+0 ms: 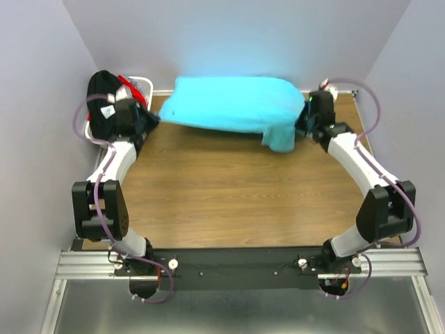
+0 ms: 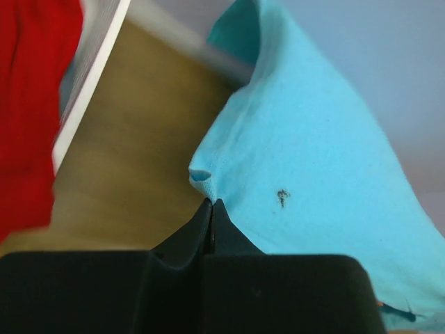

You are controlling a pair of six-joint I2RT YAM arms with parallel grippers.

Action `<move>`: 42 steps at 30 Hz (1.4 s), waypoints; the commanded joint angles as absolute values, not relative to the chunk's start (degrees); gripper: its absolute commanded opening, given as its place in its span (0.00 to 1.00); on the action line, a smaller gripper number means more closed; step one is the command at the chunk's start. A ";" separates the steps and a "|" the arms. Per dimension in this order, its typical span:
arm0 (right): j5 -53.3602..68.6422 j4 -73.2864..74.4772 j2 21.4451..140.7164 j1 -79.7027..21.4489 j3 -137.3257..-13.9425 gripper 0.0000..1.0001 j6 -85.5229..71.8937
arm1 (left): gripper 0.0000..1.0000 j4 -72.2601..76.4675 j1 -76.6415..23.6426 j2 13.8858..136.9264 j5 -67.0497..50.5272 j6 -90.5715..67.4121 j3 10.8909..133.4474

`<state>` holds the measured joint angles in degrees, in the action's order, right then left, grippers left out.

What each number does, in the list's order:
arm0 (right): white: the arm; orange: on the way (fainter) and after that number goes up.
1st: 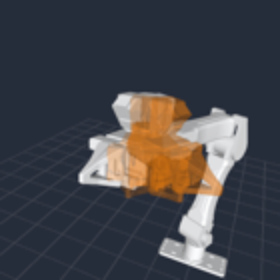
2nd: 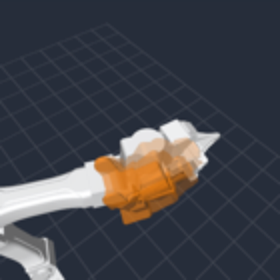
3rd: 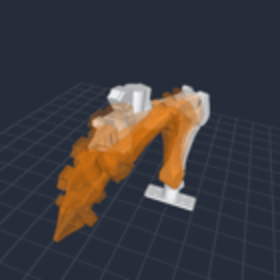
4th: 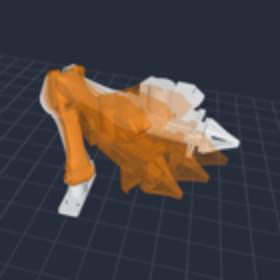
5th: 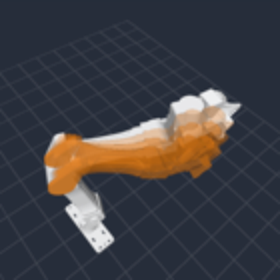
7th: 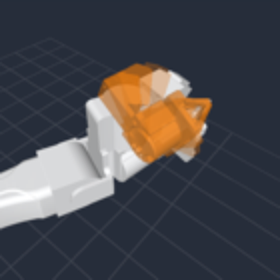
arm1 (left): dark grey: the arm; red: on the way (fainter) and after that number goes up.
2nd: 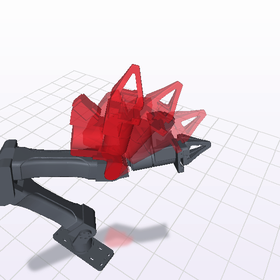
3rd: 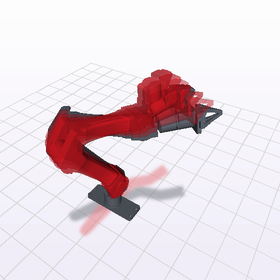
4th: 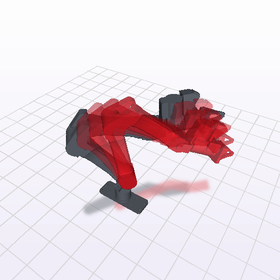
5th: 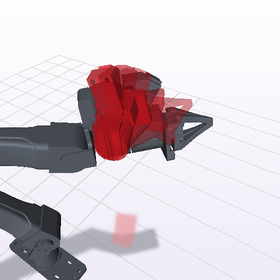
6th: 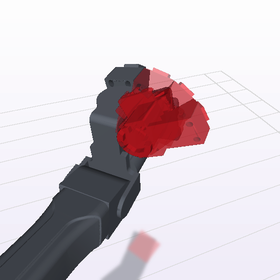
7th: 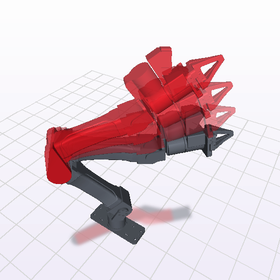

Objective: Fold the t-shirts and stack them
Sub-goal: Flatten the tshirt out

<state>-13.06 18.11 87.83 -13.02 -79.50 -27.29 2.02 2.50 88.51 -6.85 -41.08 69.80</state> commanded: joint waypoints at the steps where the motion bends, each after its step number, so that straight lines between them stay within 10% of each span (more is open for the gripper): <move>1: -10.47 19.69 88.67 -12.83 -66.14 0.23 -31.72 | 0.00 6.05 2.64 87.80 -9.40 -43.85 57.35; 8: -9.93 19.25 85.09 -12.83 -55.73 0.83 -33.40 | 0.07 3.70 2.02 88.86 -8.71 -45.18 47.91; 42: -4.57 34.46 55.55 -29.79 -25.49 0.67 -57.04 | 0.00 -4.83 1.93 82.97 -3.34 -43.33 43.42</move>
<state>-3.60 32.75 55.40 -28.27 -28.27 -53.28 -4.08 2.13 84.40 -4.89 -43.92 44.69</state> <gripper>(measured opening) 0.685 0.006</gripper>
